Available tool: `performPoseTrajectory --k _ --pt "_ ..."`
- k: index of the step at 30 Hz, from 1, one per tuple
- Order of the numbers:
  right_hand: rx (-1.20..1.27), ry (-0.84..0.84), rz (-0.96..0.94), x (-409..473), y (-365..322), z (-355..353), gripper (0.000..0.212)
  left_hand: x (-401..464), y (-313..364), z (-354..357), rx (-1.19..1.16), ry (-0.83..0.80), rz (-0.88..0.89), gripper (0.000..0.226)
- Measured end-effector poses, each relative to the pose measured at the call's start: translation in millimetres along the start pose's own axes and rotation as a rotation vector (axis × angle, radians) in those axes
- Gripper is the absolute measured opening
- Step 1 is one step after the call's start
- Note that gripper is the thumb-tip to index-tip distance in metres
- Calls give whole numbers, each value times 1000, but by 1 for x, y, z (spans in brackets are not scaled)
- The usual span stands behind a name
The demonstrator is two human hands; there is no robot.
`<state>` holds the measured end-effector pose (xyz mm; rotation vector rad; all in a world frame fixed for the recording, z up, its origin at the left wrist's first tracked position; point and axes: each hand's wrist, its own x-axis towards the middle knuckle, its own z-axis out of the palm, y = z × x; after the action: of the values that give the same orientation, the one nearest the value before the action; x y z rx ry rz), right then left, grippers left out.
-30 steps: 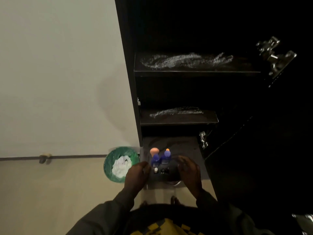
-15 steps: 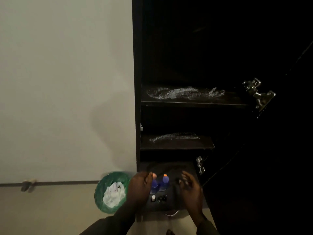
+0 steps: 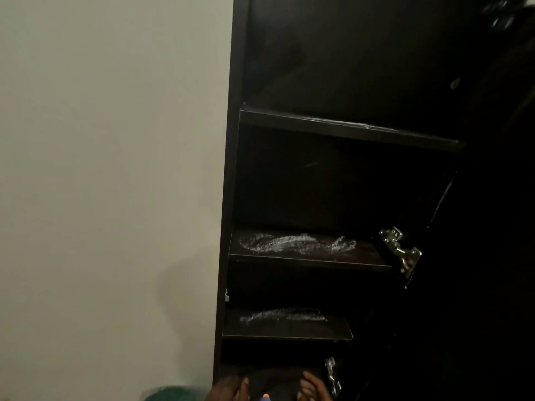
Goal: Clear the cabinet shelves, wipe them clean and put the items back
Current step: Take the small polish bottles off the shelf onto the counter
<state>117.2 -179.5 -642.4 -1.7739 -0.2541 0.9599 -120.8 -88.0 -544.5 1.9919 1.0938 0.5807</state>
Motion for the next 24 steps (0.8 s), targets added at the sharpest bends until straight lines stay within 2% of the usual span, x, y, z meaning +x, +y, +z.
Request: performPoseTrajectory --k 1,2,3,4,5,6,7,9,11,13,15,17,18,21,24 --pt "-107 34 -55 2 -4 -11 38 2 7 0 4 36 16 68" --pt "-107 83 -86 -14 -12 -16 37 5 13 1 53 65 29 58" --pt "-92 49 -74 -32 -22 -10 34 9 14 3 84 57 36 42" --pt "14 88 -43 -48 -27 -10 34 12 11 4 131 73 68 32" --pt "-30 138 -121 -71 -23 -11 37 7 2 12 156 40 80 30" --pt "-86 177 -215 -88 -16 -12 41 1 2 19 169 8 81 31" --pt "-128 172 -226 -98 -3 -17 46 -7 -2 26 181 -20 66 34" --pt "-144 142 -192 -100 18 -29 46 -25 -1 35 216 -45 50 42" --pt "-273 97 -139 -121 25 -35 46 -43 0 42 219 -85 68 45" --pt "-439 53 -145 -139 40 -41 49 -64 0 41 216 -136 14 39" --pt "-492 0 -130 -150 56 -45 41 -80 -3 44 228 -165 -43 32" --pt "-504 68 -203 -151 68 -43 21 -90 -8 48 243 -199 -86 30" --pt "-522 99 -219 -153 71 -42 21 -94 -11 50 261 -228 -115 30" --pt "-734 -114 -179 -159 83 -40 27 -110 -27 60 319 -396 -199 26" --pt "-811 -287 8 -161 105 -41 36 -131 -44 70 275 -663 -374 17"
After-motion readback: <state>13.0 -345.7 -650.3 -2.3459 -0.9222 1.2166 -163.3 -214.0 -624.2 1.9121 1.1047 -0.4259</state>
